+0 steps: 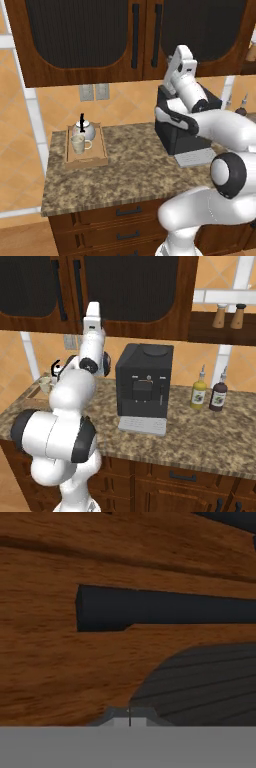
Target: Pick the kettle from the counter and place it on the tray. Then pick the mug from the cabinet and place it on the tray. Then close the cabinet doors.
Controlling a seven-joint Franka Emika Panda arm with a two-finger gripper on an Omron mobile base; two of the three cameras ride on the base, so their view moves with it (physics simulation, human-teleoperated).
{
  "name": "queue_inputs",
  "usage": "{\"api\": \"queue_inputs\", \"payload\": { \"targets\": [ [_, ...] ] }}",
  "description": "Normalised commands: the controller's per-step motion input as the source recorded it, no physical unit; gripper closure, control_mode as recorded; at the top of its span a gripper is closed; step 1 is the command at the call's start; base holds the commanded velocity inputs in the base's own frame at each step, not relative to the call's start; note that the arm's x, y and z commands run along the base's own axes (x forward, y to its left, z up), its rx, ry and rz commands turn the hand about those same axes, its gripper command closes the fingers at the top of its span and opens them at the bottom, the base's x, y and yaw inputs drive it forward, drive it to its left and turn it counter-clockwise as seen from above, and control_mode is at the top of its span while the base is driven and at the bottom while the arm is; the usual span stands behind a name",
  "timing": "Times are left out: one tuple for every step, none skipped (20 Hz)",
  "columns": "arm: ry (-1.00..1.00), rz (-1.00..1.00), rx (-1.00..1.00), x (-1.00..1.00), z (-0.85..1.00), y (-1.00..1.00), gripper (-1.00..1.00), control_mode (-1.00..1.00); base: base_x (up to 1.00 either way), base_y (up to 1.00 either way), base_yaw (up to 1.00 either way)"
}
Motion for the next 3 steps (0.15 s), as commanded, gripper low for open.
{"api": "queue_inputs", "payload": {
  "targets": [
    [0.41, -0.10, 0.00, 0.16, 0.30, -0.04, 1.00, -1.00, 0.00, 0.00, 0.00],
    [0.45, -0.09, 0.00, 0.17, 0.33, -0.04, 1.00, -1.00, 0.00, 0.00, 0.00],
    [0.53, -0.09, -0.02, 0.19, 0.44, -0.04, 1.00, -1.00, 0.00, 0.00, 0.00]
  ]
}}
